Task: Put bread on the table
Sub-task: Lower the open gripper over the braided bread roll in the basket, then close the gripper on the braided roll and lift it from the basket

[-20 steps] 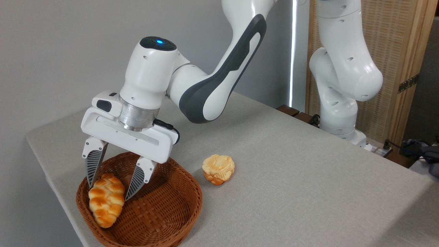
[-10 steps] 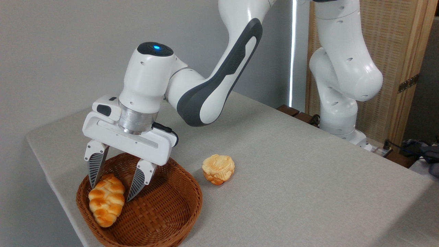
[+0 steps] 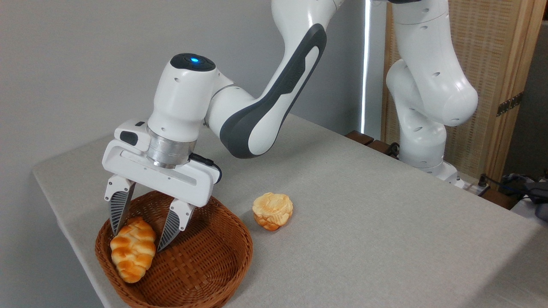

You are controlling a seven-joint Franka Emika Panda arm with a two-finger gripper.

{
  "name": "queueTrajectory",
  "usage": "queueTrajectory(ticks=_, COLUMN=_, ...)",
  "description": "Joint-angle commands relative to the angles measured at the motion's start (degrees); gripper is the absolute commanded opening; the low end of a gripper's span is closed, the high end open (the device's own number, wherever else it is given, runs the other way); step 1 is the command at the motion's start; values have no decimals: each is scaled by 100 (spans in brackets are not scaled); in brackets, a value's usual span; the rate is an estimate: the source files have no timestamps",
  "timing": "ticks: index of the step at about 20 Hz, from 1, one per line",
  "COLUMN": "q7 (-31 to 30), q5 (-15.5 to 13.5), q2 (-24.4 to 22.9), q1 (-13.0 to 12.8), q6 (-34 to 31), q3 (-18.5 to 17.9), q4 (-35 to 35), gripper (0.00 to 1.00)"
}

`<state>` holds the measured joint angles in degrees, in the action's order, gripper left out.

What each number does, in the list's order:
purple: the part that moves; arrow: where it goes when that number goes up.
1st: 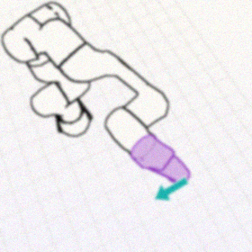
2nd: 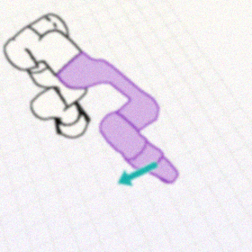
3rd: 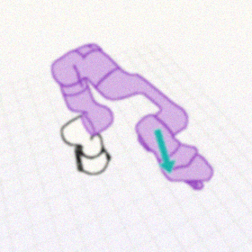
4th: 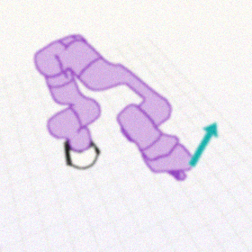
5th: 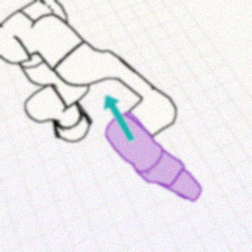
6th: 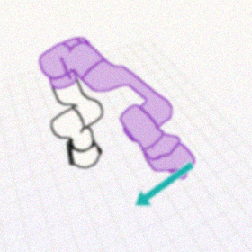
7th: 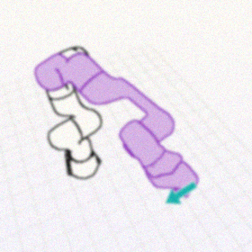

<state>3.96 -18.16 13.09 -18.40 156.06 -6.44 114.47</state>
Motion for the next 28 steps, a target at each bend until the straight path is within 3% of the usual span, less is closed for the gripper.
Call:
queueTrajectory(ticks=1, q7=-1, q5=-12, q2=54, q1=-5, q6=118, q3=3, q4=-65, gripper=38)
queueTrajectory(ticks=7, q7=8, q5=-4, q2=27, q1=-5, q6=109, q3=-6, q4=-65, gripper=35)
queueTrajectory(ticks=11, q7=174, q5=110, q2=-17, q1=-5, q6=100, q3=-6, q4=-65, gripper=21)
queueTrajectory(ticks=21, q7=175, q5=155, q2=-289, q1=21, q6=-31, q3=-59, q4=-48, gripper=21)
queueTrajectory(ticks=28, q7=648, q5=155, q2=-702, q1=56, q6=-1172, q3=-146, q4=-39, gripper=21)
